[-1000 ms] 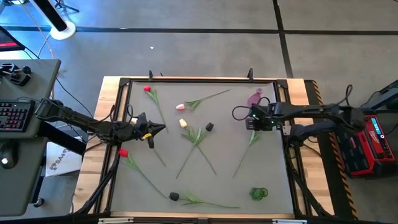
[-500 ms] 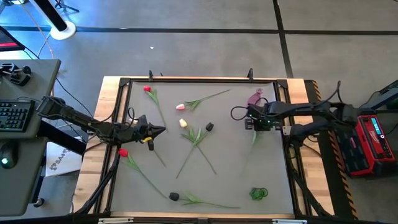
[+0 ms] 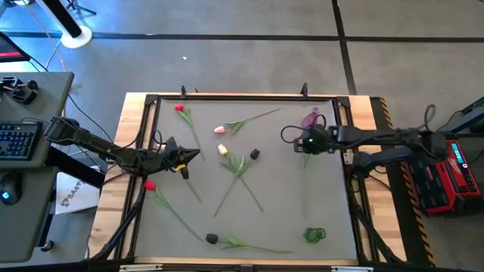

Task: Sort flowers into vase by color
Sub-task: Put the right pink tulip into the violet vase

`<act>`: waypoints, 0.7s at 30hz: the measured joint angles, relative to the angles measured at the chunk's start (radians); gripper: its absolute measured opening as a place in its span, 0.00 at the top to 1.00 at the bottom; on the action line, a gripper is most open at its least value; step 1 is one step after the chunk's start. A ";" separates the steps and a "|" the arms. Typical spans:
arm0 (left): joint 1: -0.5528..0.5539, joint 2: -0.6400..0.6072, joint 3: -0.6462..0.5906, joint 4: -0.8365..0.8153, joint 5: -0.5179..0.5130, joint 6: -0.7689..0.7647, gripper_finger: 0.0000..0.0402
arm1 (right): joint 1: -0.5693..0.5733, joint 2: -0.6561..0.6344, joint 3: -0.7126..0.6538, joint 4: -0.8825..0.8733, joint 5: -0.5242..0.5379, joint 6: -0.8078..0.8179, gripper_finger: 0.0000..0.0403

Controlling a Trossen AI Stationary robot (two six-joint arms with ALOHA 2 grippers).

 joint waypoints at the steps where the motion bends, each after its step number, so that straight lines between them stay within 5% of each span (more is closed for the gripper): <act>1: 0.001 0.000 0.000 0.007 -0.001 0.008 1.00 | 0.002 -0.033 0.000 0.029 0.017 -0.024 0.99; 12: 0.037 0.000 0.000 0.181 0.031 0.195 1.00 | -0.006 -0.328 0.000 0.497 0.226 -0.657 1.00; 21: 0.081 0.000 0.000 0.189 0.031 0.200 1.00 | -0.040 -0.403 0.002 0.775 0.365 -0.993 1.00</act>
